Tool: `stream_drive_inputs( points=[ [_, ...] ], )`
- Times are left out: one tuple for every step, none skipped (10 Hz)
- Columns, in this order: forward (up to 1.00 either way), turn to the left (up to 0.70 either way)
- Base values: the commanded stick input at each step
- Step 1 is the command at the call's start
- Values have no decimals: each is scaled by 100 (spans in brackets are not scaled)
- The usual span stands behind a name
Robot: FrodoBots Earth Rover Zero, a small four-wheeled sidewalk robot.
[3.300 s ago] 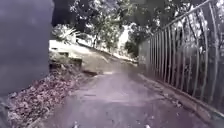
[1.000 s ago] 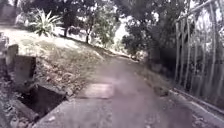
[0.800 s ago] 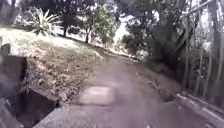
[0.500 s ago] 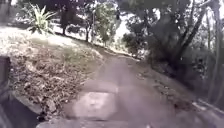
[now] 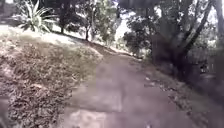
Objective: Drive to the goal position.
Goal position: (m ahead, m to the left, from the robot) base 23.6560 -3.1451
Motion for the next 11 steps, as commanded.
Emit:
stream_drive_inputs(
  points=[
    [100,0],
    [100,0],
    [100,0],
    [100,0],
    [100,0],
    [100,0],
    [100,0],
    [100,0],
    [100,0],
    [100,0],
    [100,0]
  ],
)
